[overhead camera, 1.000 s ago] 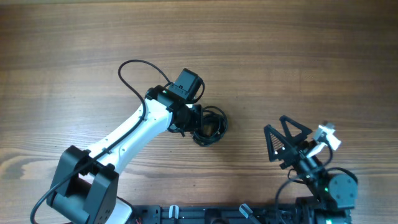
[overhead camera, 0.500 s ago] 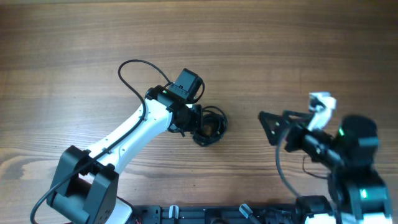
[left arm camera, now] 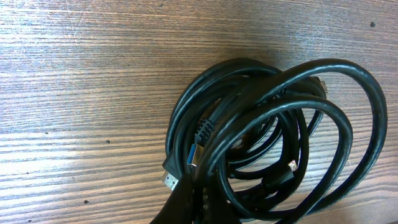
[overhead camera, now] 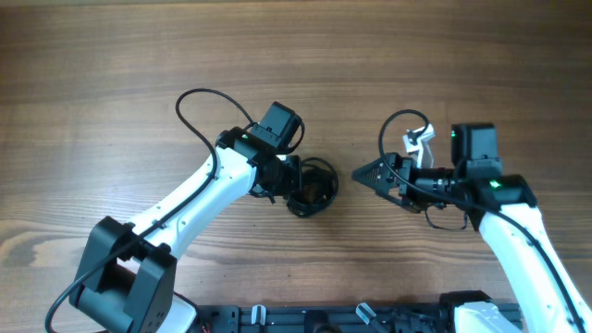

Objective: Untangle cables
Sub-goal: 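Swing the right gripper toward the coil's right side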

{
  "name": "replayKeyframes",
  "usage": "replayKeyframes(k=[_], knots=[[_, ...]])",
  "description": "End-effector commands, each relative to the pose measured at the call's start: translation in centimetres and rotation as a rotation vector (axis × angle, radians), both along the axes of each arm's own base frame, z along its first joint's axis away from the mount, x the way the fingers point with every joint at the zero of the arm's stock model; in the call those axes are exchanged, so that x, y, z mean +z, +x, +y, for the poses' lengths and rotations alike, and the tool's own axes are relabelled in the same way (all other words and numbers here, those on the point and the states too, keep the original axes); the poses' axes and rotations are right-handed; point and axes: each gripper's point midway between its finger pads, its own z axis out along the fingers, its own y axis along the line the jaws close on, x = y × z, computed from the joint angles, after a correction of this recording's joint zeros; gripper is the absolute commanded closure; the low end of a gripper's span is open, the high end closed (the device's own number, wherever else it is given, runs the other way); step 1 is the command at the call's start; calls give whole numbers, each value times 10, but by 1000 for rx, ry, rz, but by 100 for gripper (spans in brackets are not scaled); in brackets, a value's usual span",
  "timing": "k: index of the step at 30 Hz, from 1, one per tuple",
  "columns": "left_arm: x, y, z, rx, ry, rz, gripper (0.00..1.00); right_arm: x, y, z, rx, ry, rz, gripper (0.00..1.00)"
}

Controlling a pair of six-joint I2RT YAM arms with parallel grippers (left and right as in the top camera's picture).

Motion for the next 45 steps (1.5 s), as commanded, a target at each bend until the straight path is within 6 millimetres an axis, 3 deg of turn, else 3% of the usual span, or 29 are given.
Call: replayKeyframes(k=[1,7,10,18,45], knots=[[10,5,-2,6,-13,-34,96,-4,-3,11,59,13,17,0],[10,5,-2,6,-13,-34,96,-45,3,-4,10,-240,26,0],[10,5,-2,6,-13,-34,96,-53,3,-7,5,-292,15,0],[10,5,-2,7,-13,-34,96,-47,16,-4,-111,-239,65,0],[10,4,-2,5,-16,-32,96,-45,21,-3,-108,-237,37,0]])
